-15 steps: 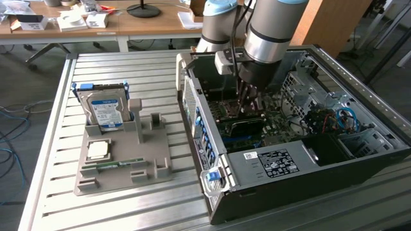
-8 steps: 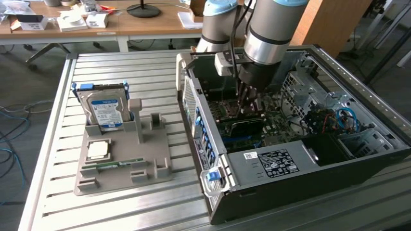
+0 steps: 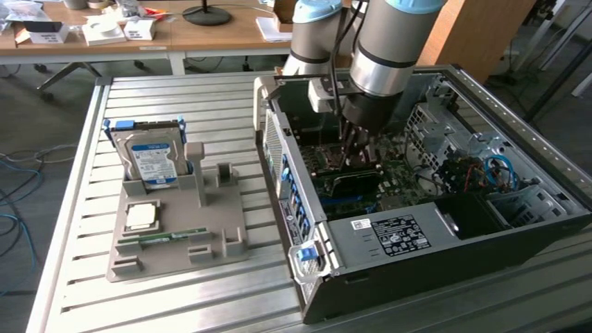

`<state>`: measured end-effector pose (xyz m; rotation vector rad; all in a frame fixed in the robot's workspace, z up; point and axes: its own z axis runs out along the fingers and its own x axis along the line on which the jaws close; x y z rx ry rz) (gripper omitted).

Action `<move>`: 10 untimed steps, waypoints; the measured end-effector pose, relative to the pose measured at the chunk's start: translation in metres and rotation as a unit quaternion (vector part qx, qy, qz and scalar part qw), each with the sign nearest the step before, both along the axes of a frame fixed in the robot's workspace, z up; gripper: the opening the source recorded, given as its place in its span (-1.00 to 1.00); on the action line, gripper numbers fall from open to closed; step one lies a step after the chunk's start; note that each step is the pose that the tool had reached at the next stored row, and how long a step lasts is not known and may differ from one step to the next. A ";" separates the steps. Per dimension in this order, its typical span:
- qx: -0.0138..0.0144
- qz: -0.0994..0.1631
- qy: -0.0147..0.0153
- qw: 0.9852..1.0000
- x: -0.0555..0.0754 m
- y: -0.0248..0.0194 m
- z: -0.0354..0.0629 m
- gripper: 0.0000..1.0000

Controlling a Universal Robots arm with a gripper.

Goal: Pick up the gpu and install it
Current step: 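Press down on the gpu until it lock into place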

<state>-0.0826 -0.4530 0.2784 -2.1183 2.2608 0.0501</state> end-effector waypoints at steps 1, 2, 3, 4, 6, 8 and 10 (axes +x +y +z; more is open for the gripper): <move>0.000 0.000 0.000 1.000 0.000 0.0000 -0.0009 -0.79; 0.000 0.000 0.000 1.000 0.000 0.0000 -0.0019 -0.79; 0.000 0.000 0.000 1.000 0.000 0.0000 -0.0026 -0.79; 0.000 0.000 0.000 1.000 0.000 0.0000 -0.0026 -0.79; 0.000 0.000 0.000 1.000 0.000 0.0000 -0.0031 -0.79; 0.000 0.000 0.000 1.000 0.000 0.0000 -0.0047 -0.79; 0.000 0.000 0.000 1.000 0.000 -0.0001 -0.0051 -0.79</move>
